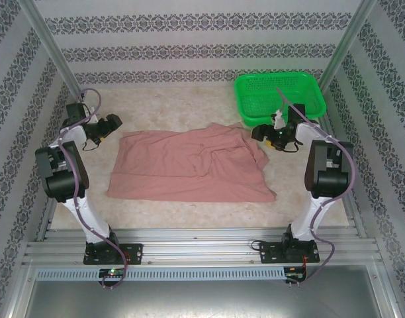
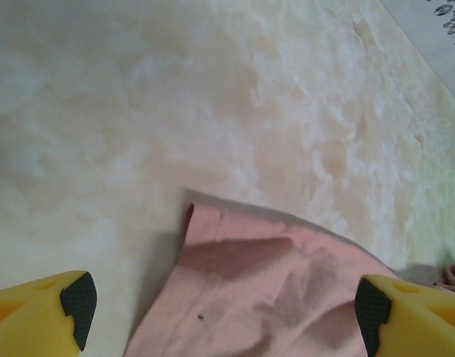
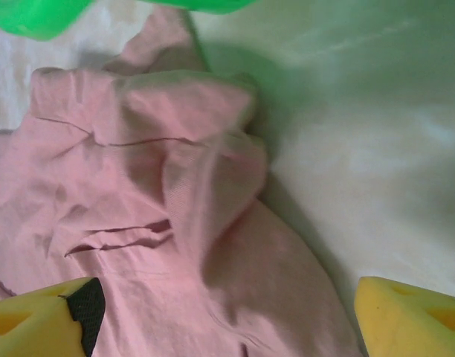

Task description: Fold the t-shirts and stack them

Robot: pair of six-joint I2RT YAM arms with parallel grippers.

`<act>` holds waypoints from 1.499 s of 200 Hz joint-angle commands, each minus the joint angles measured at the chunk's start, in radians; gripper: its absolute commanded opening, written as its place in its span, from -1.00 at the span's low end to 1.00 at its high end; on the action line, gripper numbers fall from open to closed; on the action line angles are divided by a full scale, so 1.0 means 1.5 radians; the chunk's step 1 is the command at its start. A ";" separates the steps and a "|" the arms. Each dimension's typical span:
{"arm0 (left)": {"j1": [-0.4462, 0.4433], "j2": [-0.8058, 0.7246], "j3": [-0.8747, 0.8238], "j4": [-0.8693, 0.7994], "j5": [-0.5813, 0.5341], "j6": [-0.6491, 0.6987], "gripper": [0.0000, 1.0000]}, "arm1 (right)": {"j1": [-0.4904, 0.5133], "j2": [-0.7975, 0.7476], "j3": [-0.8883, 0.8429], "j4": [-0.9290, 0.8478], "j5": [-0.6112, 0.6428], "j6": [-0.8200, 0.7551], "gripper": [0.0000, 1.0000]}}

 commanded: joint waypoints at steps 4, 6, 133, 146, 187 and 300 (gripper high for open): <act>0.004 0.035 0.034 -0.049 0.019 0.032 0.79 | 0.009 0.035 0.043 -0.051 0.031 -0.047 0.71; 0.004 0.036 0.037 -0.049 0.020 0.031 0.79 | 0.010 0.037 0.046 -0.052 0.034 -0.050 0.71; -0.049 0.150 0.158 -0.135 0.009 0.053 0.58 | 0.056 0.104 0.129 -0.098 0.082 -0.094 0.18; -0.054 0.158 0.163 -0.142 0.015 0.054 0.52 | 0.059 0.111 0.138 -0.103 0.085 -0.091 -0.07; -0.055 0.147 0.140 -0.133 0.029 0.048 -0.33 | 0.062 0.093 0.150 -0.101 0.096 -0.079 -0.77; -0.030 -0.059 -0.022 -0.023 -0.026 0.027 -0.89 | 0.063 -0.019 0.104 -0.123 0.200 -0.098 -1.00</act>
